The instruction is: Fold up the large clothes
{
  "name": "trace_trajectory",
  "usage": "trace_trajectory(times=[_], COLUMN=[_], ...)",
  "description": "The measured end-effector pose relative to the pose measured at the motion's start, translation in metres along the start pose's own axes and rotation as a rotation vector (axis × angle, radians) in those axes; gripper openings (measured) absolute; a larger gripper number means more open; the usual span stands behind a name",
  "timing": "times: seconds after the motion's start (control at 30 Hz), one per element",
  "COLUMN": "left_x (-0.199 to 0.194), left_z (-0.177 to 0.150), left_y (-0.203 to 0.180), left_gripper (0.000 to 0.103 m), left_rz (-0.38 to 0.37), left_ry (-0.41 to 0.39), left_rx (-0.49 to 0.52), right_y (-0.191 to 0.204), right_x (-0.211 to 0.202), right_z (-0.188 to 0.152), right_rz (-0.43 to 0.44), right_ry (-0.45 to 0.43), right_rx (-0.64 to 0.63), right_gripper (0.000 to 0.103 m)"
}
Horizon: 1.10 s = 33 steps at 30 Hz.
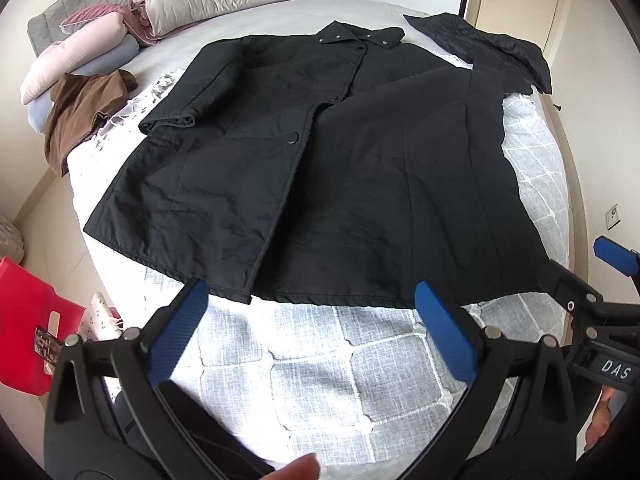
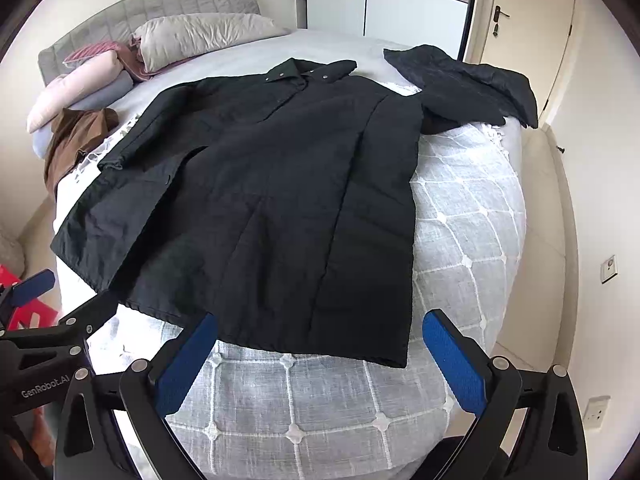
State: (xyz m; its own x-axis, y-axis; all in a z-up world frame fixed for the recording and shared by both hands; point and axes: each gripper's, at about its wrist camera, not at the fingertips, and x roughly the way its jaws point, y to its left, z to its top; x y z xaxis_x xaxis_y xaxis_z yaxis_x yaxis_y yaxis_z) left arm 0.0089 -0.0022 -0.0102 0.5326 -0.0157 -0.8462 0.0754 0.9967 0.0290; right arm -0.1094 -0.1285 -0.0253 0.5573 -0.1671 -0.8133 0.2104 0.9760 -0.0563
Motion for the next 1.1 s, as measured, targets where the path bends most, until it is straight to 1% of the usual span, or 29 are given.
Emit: trace_trajectory(times=[0.73,1.1], left_x=[-0.0023,-0.0020], left_z=[0.0036,0.0013], left_y=[0.0052,0.0013], left_gripper=[0.103,0.103], left_rz=[0.004,0.006], left_ry=[-0.001,-0.002], left_rx=[-0.002,0.002], right_y=[0.0017,0.0005], right_x=[-0.0053,-0.0049], right_z=[0.0005,0.0011], right_rz=[0.014,0.016], right_ry=[-0.008,-0.003], right_rx=[0.002,0.005], right_gripper=[0.103,0.103])
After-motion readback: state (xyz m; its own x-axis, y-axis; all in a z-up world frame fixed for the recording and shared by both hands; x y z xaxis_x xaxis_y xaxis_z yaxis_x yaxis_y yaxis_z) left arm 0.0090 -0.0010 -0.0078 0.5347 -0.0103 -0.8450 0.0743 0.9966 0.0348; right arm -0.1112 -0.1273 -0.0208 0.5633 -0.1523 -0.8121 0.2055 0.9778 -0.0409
